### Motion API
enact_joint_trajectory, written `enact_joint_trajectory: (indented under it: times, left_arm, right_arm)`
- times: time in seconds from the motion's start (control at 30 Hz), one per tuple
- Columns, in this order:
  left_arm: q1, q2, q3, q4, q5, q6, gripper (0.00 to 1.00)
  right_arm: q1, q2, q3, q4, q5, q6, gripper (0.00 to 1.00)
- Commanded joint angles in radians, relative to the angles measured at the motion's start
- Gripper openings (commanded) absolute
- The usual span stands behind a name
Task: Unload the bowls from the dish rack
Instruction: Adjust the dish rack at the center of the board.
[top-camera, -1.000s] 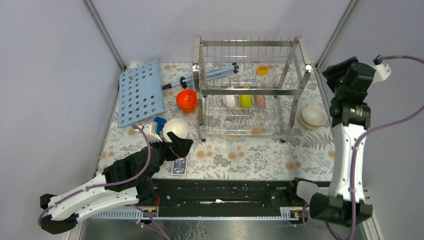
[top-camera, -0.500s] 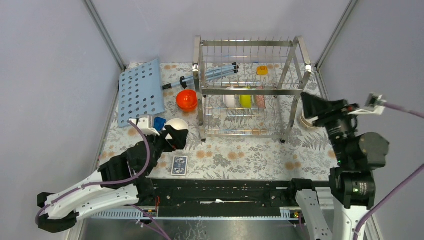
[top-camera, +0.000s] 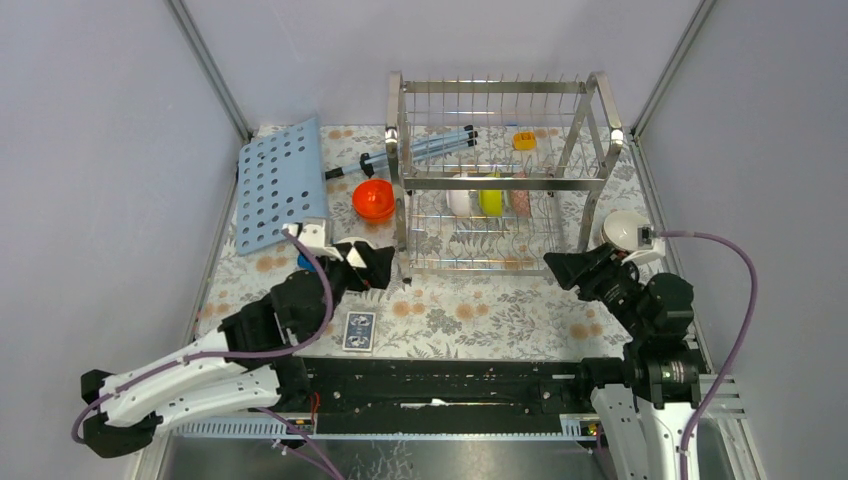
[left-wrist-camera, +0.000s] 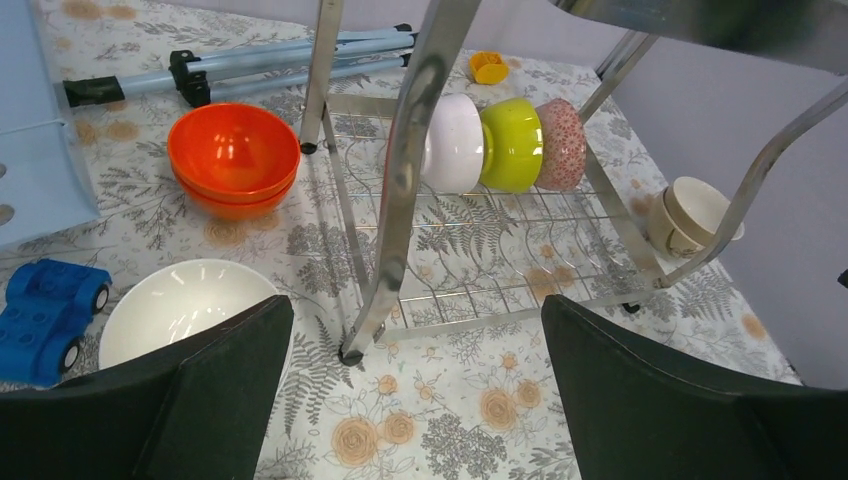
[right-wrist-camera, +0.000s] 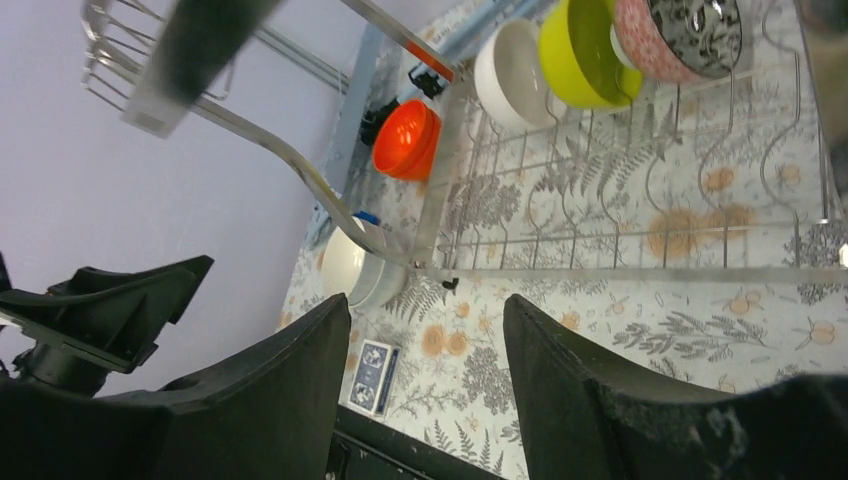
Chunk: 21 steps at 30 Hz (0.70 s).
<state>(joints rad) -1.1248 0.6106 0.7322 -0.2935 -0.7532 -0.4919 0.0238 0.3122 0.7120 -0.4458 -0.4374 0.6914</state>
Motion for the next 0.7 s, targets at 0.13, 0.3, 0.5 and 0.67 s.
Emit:
enact_joint_trajectory:
  times: [0.13,0.3,0.5,0.67]
  left_arm:
    - [0.151,0.232,0.019,0.218,0.125,0.013,0.98]
    - [0.276,0.33,0.005,0.326,0.252,-0.029,0.95]
    - [0.393,0.469,0.018,0.406,0.335,-0.043,0.88]
    - [0.45,0.551,0.034,0.442,0.389,-0.057,0.8]
  right_arm:
    - [0.025,-0.016,-0.041,0.062,0.032,0.005,0.65]
    - [0.034,-0.004,-0.002,0.038,0.076,-0.023,0.65]
    - [0.048,-0.005,0.012,0.012,0.109,-0.06,0.65]
    - [0.058,-0.015,0.025,-0.005,0.131,-0.088,0.65]
